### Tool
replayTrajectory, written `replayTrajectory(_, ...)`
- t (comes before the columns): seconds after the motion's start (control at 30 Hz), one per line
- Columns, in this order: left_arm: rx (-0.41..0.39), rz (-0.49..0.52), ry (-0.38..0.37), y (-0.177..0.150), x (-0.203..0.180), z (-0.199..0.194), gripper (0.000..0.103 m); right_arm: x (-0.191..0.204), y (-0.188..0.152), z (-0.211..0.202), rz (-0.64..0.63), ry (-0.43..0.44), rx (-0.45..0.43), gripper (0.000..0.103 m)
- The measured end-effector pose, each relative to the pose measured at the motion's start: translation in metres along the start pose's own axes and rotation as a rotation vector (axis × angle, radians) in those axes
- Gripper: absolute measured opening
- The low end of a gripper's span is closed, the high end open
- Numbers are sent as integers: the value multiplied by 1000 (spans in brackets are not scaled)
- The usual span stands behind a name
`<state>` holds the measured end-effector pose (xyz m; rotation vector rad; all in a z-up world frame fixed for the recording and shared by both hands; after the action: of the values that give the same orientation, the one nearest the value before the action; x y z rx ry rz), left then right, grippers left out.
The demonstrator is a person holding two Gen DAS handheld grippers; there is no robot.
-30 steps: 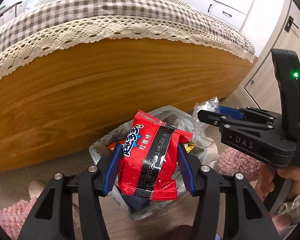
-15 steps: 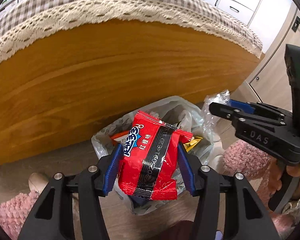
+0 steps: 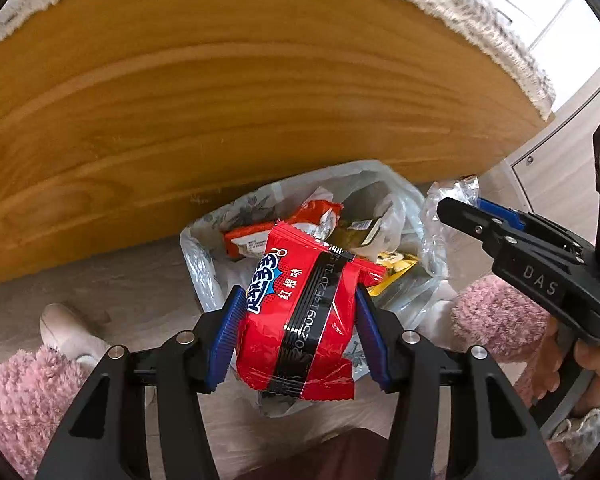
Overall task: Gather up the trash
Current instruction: 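Lower the red packet and clear wrapper into the bin with both grippers, then open both grippers to drop the red packet and clear wrapper into the bin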
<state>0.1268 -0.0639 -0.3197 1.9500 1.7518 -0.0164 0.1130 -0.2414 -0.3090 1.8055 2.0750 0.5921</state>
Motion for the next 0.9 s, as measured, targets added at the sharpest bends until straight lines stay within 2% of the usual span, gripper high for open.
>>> replayTrajectory(0.27,78,40,40,-2,-4,31,52,7,-2,32,18,13,67,32)
replayTrajectory(0.7,90,17,38,3,0,37,54,-10,6,56,150,96,147,35)
replayTrajectory(0.8,84,19,26,3,-3,33,58,-11,6,56,154,91,147,35)
replayTrajectory(0.9,63,21,31,4,-4,26,72,-12,5,55,147,78,154,38)
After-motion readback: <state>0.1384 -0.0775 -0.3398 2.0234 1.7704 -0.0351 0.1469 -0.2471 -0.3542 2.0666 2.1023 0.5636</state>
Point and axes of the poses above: each gripper's, at about its wrist camera, not at the fingertips, and z roughly the way its jaws point, x to its left, y to its top, the point moved 4 cm from there along z, roughly the way its jaws point, and after that the axes turned 7 degrees about -y, right-handed, at the moved point
